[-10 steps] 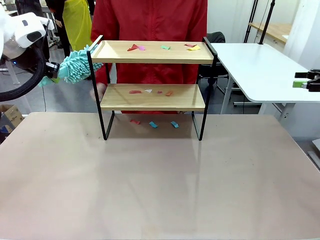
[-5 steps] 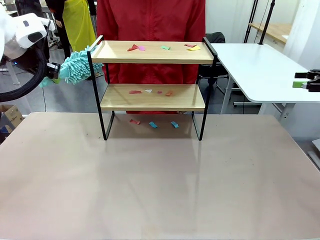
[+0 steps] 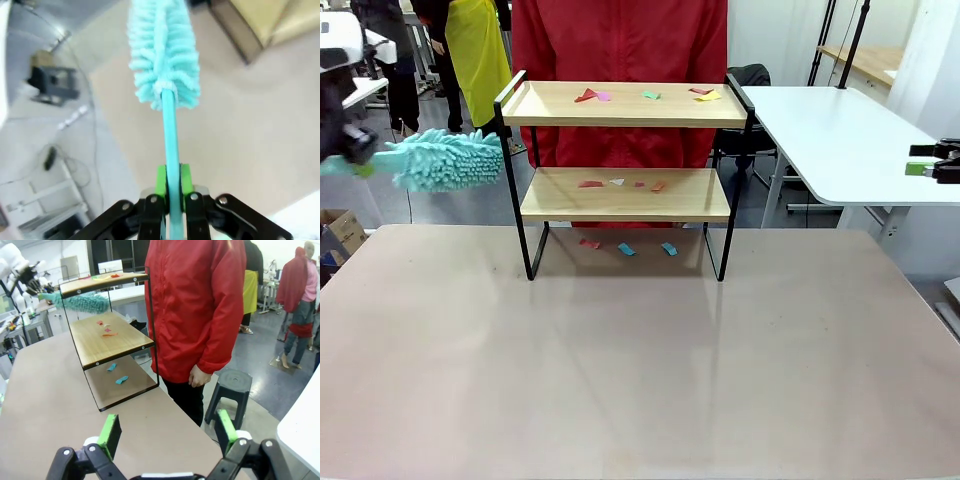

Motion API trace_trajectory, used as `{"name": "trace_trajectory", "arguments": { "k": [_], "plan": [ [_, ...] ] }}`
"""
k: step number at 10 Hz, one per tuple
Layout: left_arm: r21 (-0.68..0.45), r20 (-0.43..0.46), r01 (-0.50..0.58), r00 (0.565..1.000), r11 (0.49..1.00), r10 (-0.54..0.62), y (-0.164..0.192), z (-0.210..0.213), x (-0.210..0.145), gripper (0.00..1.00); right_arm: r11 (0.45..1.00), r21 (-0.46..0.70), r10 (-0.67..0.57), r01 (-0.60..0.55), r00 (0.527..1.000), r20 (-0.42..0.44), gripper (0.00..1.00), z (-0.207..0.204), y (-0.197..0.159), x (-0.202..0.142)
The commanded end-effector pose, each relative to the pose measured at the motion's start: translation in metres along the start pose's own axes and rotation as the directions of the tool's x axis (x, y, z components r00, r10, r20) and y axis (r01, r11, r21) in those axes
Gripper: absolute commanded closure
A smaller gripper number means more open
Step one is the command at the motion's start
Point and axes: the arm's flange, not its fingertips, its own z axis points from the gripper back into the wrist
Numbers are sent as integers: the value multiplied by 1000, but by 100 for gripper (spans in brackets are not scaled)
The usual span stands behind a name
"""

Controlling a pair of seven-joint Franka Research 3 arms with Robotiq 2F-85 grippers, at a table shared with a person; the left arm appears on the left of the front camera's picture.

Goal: Clean the shelf.
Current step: Clean the specific section of the Shelf indicated by the human with the Duster.

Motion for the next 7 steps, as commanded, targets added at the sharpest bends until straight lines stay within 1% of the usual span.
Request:
{"name": "trace_trajectory", "arguments": {
  "k": [1, 3, 4, 5, 6, 7],
  "plan": [
    [-4, -185, 221, 958, 975, -218, 3, 34, -17, 87, 1000, 0, 4, -4, 1000, 1, 0, -1, 0, 2],
    [-107, -272, 381, 877, 918, -396, -1, 46, -38, 87, 1000, 0, 4, -4, 1000, 1, 0, -1, 0, 2],
    [-178, -307, 521, 777, 835, -550, -7, 45, -45, 87, 1000, 0, 4, -4, 1000, 1, 0, -1, 0, 2],
    [-256, -290, 596, 704, 761, -648, -17, 42, -52, 87, 1000, 0, 4, -4, 1000, 1, 0, -1, 0, 2],
    [-342, -189, 651, 659, 677, -728, -24, 45, -55, 87, 1000, 0, 4, -4, 1000, 1, 0, -1, 0, 2],
    [-370, -171, 707, 585, 602, -792, -29, 45, -62, 87, 1000, 0, 4, -4, 1000, 1, 0, -1, 0, 2]
  ]
}}
